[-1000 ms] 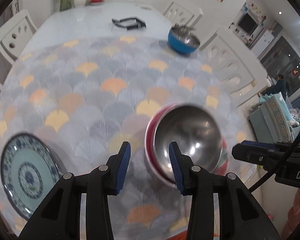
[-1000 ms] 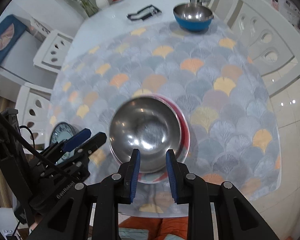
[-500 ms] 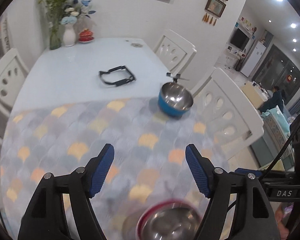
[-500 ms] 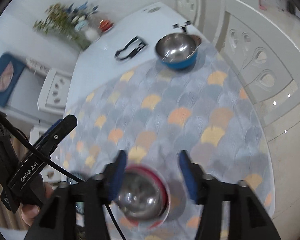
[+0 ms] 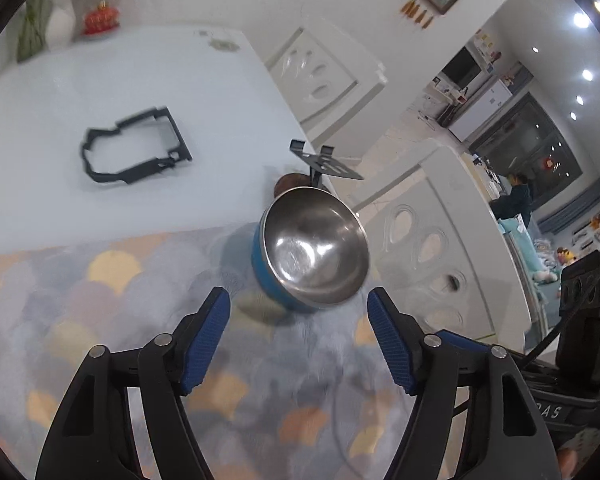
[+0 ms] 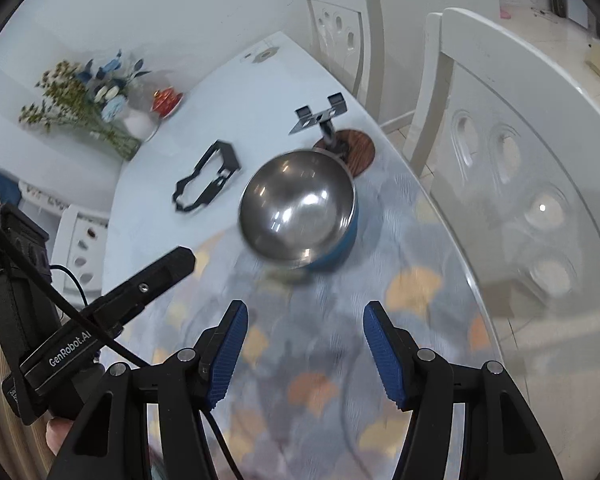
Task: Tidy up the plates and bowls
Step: 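Grasp the rim of the blue steel bowl with the left tool, then carry the blue steel bowl with the left tool to the nested bowls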
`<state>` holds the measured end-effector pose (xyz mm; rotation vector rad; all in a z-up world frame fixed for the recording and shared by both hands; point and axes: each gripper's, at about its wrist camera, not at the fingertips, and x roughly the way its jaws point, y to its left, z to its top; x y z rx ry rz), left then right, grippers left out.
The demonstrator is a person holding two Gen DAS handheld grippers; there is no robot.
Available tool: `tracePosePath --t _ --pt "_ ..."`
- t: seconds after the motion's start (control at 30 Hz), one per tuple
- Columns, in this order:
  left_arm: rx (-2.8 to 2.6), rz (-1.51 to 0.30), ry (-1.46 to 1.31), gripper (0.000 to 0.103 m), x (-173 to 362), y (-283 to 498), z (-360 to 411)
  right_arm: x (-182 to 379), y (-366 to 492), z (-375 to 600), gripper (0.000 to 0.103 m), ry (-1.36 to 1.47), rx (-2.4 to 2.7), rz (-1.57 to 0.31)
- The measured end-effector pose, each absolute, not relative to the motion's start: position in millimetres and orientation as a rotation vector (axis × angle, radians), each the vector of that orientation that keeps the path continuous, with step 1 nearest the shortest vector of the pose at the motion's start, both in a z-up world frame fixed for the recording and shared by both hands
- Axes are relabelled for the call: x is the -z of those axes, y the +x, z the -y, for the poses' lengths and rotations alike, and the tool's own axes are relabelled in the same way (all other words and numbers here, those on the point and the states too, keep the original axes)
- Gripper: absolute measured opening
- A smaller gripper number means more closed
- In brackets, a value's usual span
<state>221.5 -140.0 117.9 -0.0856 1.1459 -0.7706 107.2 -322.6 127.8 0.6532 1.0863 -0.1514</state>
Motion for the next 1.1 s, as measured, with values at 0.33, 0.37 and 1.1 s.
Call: tracePosePath --t 0.33,0.37,1.1 --pt "0.757 -1.254 -0.101 0.057 -64 261 168 -68 158 352 0.058 0.676 0.175 -1.133" --pt "0.757 -1.261 -0.098 0.055 -60 264 170 -63 161 354 0.058 0.682 0.175 -1.136" --pt "0.772 -1.293 -0.111 0.02 -33 273 171 -36 177 350 0.025 0.632 0.148 -1.179"
